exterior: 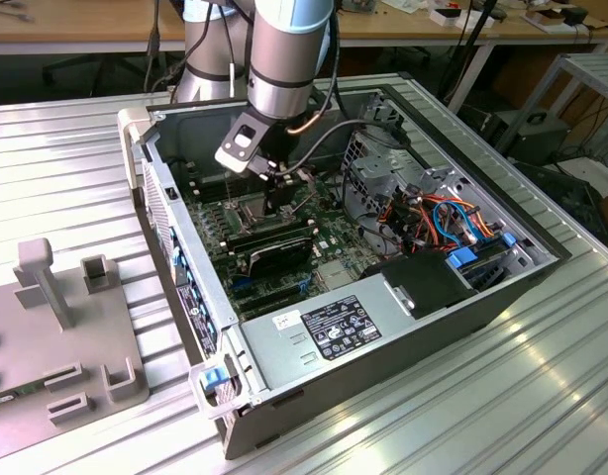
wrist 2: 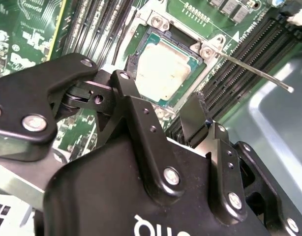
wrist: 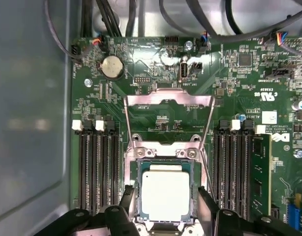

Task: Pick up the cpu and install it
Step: 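Place the cpu into insertion slot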

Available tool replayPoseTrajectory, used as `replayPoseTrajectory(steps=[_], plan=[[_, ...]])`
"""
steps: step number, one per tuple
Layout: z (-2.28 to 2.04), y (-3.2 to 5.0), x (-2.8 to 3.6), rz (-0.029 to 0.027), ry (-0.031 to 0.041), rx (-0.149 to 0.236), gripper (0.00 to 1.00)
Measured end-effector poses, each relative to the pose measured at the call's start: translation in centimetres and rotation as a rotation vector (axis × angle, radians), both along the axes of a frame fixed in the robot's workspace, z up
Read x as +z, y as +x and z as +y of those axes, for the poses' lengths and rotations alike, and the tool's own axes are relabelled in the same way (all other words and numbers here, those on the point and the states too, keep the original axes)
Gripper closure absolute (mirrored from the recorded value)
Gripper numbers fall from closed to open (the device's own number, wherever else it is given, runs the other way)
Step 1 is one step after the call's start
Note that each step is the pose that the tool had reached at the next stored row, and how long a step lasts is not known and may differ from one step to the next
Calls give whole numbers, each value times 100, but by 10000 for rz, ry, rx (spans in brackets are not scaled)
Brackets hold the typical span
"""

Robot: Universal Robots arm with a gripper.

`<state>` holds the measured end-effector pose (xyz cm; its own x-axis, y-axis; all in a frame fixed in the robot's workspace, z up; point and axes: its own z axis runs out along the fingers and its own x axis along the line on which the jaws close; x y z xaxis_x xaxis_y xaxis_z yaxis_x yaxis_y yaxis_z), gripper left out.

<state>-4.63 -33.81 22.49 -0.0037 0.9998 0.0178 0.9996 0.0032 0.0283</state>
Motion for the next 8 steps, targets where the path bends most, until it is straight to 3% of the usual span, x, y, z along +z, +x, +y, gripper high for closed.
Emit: replayPoseTrajectory(steps=[4, 8], plan=[[0, 0, 99, 0, -1, 0, 38], [0, 0, 257, 0, -5, 0, 38]])
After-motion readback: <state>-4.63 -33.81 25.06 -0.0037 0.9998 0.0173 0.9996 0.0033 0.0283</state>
